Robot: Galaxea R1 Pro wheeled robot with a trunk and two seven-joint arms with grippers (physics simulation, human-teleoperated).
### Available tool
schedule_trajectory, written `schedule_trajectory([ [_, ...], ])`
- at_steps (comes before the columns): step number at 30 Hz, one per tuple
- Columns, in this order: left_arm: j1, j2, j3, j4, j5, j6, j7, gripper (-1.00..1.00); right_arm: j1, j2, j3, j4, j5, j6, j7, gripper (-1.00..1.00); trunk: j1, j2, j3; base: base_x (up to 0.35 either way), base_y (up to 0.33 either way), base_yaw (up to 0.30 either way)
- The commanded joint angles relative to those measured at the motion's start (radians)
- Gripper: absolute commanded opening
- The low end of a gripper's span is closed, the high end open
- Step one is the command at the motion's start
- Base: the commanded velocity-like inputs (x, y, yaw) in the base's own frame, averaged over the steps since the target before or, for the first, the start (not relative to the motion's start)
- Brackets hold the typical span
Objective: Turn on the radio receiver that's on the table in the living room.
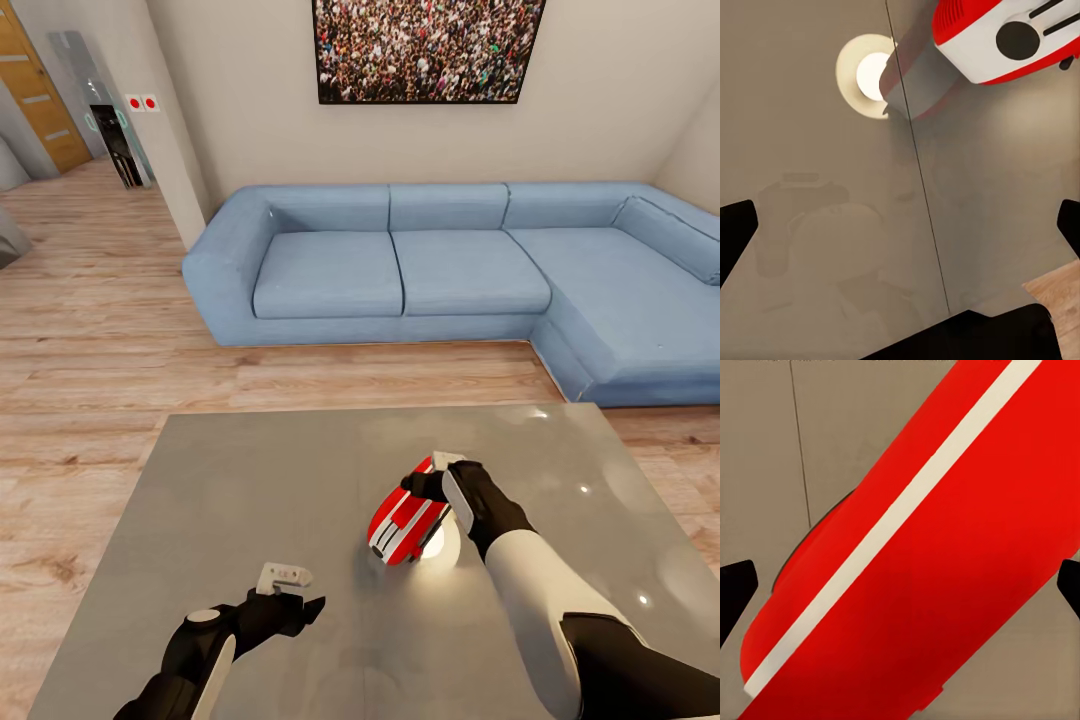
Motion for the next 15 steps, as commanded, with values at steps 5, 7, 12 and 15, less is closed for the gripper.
schedule_trajectory([
  [5, 0.0, 0.0, 0.0, 0.0, 0.0, 0.0, 0.0, 1.0, 0.0, -0.001, 0.0, 0.001, -0.001, -0.007, 0.0, 1.0, 0.0, 0.0, 0.0, 0.0, 0.0, 0.0],
  [7, 0.0, 0.0, 0.0, 0.0, 0.0, 0.0, 0.0, 1.0, 0.0, -0.001, 0.0, 0.002, -0.001, -0.01, 0.0, 1.0, 0.0, 0.0, 0.0, 0.0, 0.0, 0.0],
  [12, 0.0, 0.0, 0.0, 0.0, 0.0, 0.0, 0.0, 1.0, 0.0, -0.002, 0.0, 0.027, -0.001, -0.023, 0.0, 1.0, 0.0, 0.0, 0.0, 0.0, 0.0, 0.0],
  [15, 0.0, 0.0, 0.0, 0.0, 0.0, 0.0, 0.0, 1.0, 0.0, -0.003, 0.0, 0.04, -0.001, -0.041, 0.0, 1.0, 0.0, 0.0, 0.0, 0.0, 0.0, 0.0],
])
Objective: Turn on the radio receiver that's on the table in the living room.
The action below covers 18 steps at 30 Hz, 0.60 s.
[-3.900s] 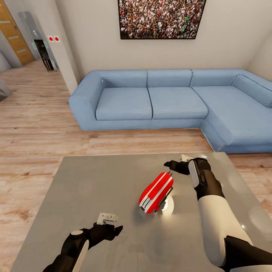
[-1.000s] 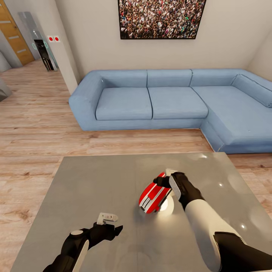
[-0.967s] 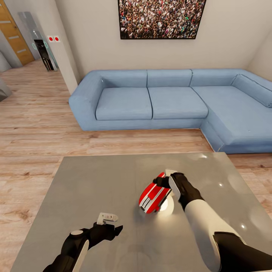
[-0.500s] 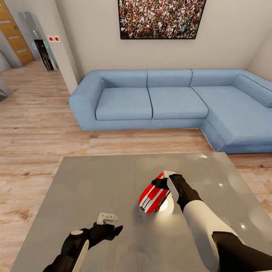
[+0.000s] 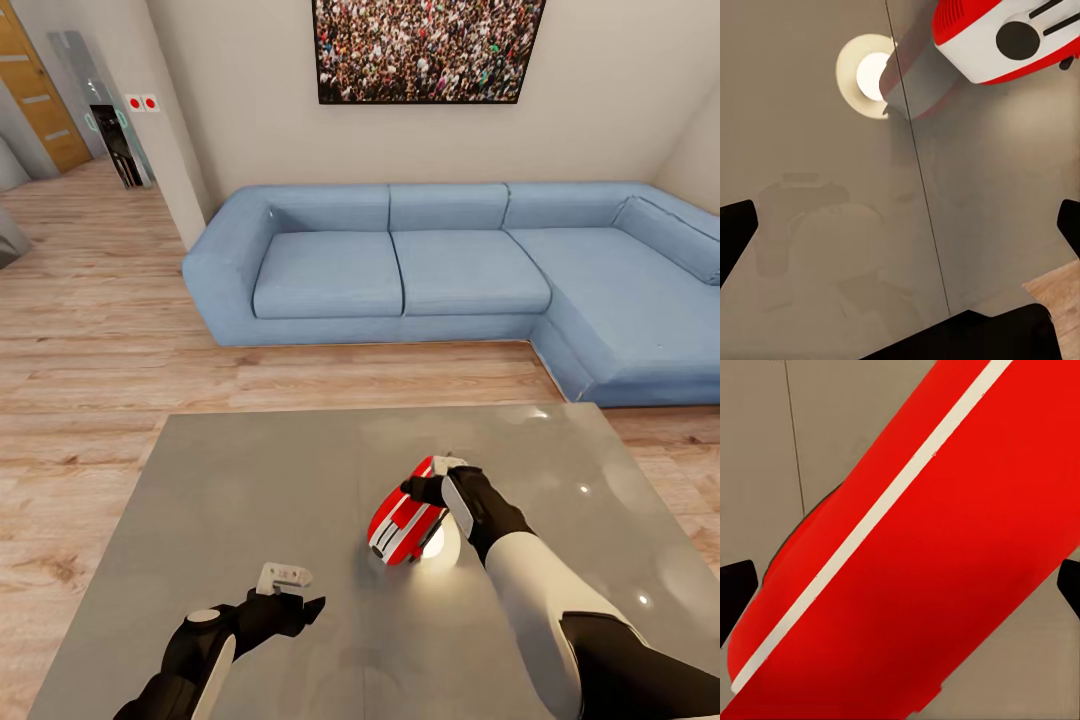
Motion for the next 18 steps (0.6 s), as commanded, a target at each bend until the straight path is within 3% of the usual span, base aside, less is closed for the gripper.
schedule_trajectory([
  [1, 0.0, 0.0, 0.0, 0.0, 0.0, 0.0, 0.0, 1.0, 0.0, 0.0, 0.0, 0.002, 0.0, -0.004, 0.0, 1.0, 0.0, 0.0, 0.0, 0.0, 0.0, 0.0],
  [18, 0.0, 0.0, 0.0, 0.0, 0.0, 0.0, 0.0, 1.0, 0.0, -0.003, 0.0, 0.013, -0.002, -0.021, 0.0, 1.0, 0.0, 0.0, 0.0, 0.0, 0.0, 0.0],
])
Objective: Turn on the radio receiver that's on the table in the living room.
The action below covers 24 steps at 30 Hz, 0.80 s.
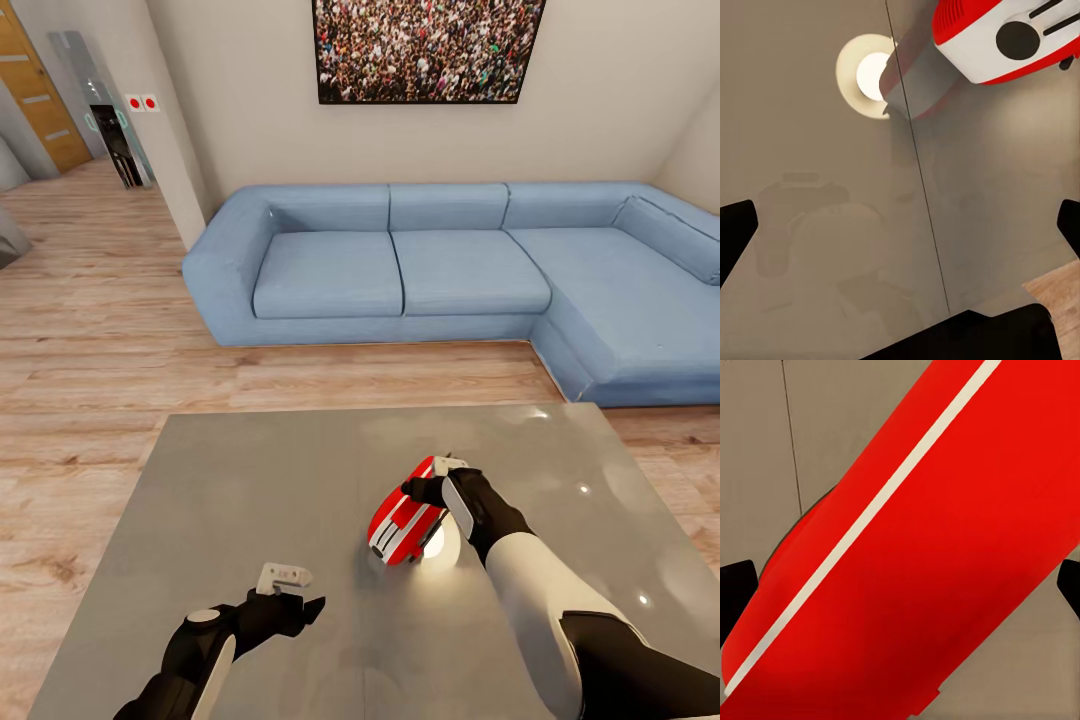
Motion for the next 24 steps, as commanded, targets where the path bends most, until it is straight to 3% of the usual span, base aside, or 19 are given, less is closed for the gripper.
schedule_trajectory([
  [1, 0.0, 0.0, 0.0, 0.0, 0.0, 0.0, 0.0, 1.0, 0.0, 0.0, 0.0, 0.0, 0.0, 0.0, 0.0, 1.0, 0.0, 0.0, 0.0, 0.0, 0.0, 0.0],
  [24, 0.0, 0.0, 0.0, -0.001, 0.001, 0.0, -0.001, 1.0, 0.0, 0.003, -0.01, 0.022, -0.016, -0.036, -0.001, 1.0, 0.0, 0.0, 0.0, 0.0, 0.0, 0.0],
])
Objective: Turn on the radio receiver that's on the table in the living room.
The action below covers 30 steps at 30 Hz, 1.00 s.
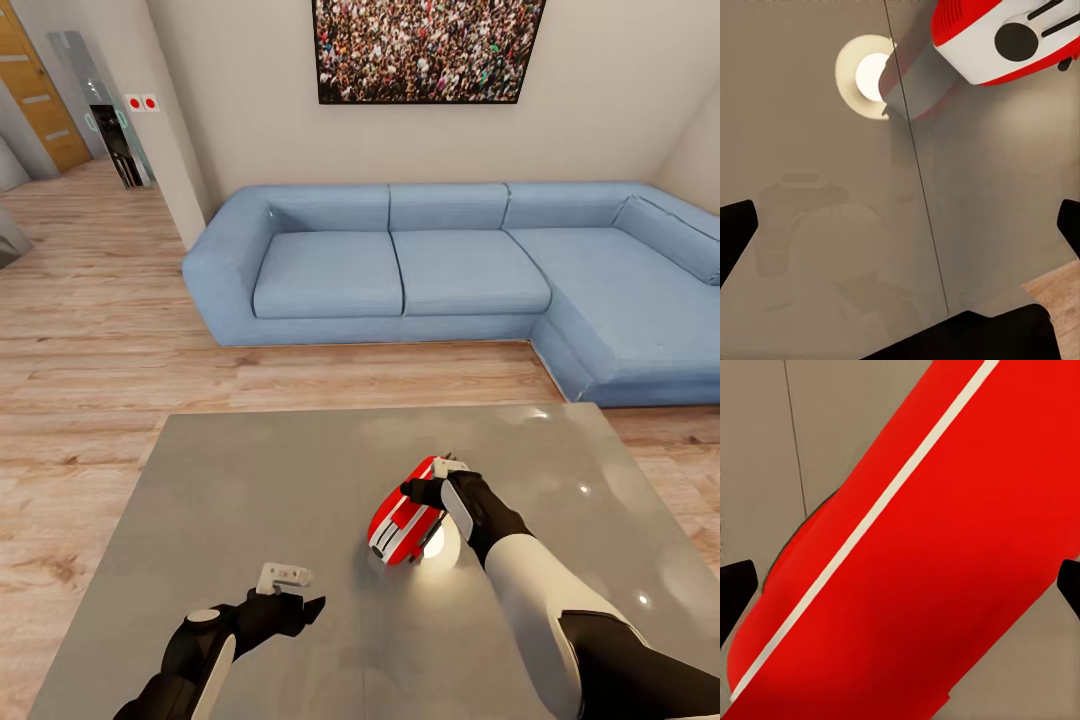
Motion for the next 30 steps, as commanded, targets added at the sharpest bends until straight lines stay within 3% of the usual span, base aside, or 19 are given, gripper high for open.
schedule_trajectory([
  [1, 0.0, 0.0, 0.0, 0.0, 0.0, 0.0, 0.0, 1.0, 0.0, 0.0, 0.0, 0.0, 0.0, 0.0, 0.0, 1.0, 0.0, 0.0, 0.0, 0.0, 0.0, 0.0],
  [7, 0.0, 0.0, 0.0, 0.0, 0.0, 0.0, 0.0, 1.0, 0.0, 0.001, -0.002, 0.0, 0.0, -0.001, 0.0, 1.0, 0.0, 0.0, 0.0, 0.0, 0.0, 0.0],
  [8, 0.0, 0.0, 0.0, 0.0, 0.0, 0.0, 0.0, 1.0, 0.0, 0.0, -0.002, 0.0, -0.001, -0.001, 0.0, -1.0, 0.0, 0.0, 0.0, 0.0, 0.0, 0.0],
  [30, 0.0, -0.001, 0.0, 0.0, 0.0, 0.0, 0.0, 1.0, 0.0, -0.002, -0.032, -0.002, 0.003, -0.007, 0.0, -1.0, 0.0, 0.0, 0.0, 0.0, 0.0, 0.0],
])
